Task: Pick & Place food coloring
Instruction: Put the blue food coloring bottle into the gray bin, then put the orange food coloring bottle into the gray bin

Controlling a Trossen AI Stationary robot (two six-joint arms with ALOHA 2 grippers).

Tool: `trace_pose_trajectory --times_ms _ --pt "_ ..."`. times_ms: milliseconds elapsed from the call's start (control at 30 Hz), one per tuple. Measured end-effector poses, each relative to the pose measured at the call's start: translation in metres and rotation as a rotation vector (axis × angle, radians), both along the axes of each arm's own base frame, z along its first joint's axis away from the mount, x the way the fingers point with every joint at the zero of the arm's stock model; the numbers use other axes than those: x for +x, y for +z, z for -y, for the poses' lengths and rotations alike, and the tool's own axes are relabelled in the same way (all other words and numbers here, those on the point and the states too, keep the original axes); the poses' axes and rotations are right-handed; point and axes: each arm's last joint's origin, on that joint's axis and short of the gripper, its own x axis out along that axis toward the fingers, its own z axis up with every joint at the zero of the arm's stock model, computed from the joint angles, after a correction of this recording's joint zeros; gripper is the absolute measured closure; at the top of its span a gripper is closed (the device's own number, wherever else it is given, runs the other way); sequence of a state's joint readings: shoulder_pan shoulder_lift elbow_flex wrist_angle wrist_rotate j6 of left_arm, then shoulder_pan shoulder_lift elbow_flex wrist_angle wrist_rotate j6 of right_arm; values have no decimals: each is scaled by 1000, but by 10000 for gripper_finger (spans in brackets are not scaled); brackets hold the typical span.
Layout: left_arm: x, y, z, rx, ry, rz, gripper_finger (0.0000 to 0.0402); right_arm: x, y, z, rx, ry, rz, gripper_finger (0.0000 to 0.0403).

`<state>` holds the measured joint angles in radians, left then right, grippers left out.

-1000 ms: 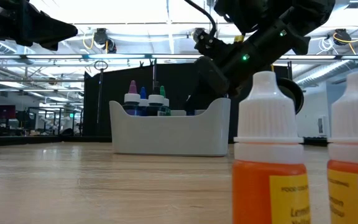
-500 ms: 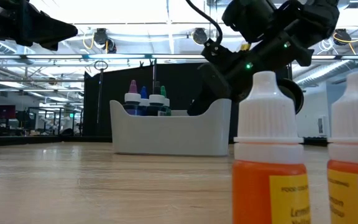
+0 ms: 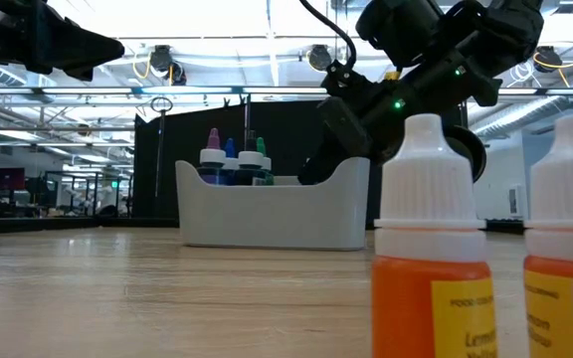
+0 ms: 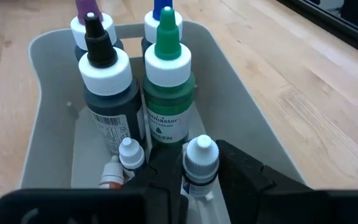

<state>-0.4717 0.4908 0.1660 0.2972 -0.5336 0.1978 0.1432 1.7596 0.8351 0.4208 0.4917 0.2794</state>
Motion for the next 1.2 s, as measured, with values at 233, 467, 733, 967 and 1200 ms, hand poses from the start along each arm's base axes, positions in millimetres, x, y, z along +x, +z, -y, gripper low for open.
trace_pose_trajectory --times_ms 233,467,733,967,1200 --pt "0 0 0 0 0 0 355 0 0 0 15 -9 8 303" --pt "0 0 0 0 0 0 355 0 0 0 15 -8 7 284" --pt "0 0 0 0 0 0 355 -12 47 -17 -90 117 104 289" --pt "0 0 0 -39 1 2 355 -62 112 -85 -311 356 252 386" --pt "0 -1 0 -92 17 1 355 -123 85 -125 -323 330 281 401"
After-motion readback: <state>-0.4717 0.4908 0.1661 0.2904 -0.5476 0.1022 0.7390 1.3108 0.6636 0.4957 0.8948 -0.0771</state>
